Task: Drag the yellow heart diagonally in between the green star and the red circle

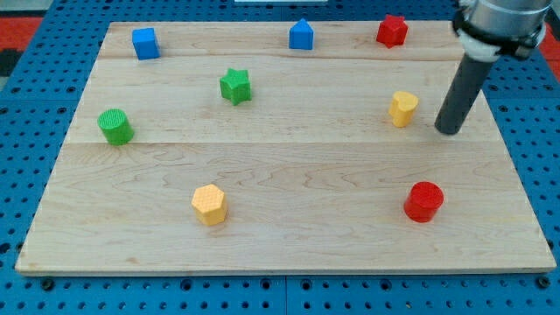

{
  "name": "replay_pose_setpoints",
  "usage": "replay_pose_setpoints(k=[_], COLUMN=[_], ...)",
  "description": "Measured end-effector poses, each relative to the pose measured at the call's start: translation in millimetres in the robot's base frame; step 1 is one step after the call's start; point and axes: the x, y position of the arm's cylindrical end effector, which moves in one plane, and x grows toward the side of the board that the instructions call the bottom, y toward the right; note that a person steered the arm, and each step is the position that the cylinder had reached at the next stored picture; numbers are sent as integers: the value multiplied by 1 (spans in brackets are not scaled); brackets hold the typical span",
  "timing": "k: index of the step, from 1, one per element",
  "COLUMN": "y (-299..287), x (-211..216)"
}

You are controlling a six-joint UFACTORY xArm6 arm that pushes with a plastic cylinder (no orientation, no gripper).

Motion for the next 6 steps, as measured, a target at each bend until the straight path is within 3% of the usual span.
replay_pose_setpoints(k=[1,2,3,4,5,6], y=[-33,-127,-148,-111,-203,-352], x=[-36,3,33,49,61,64])
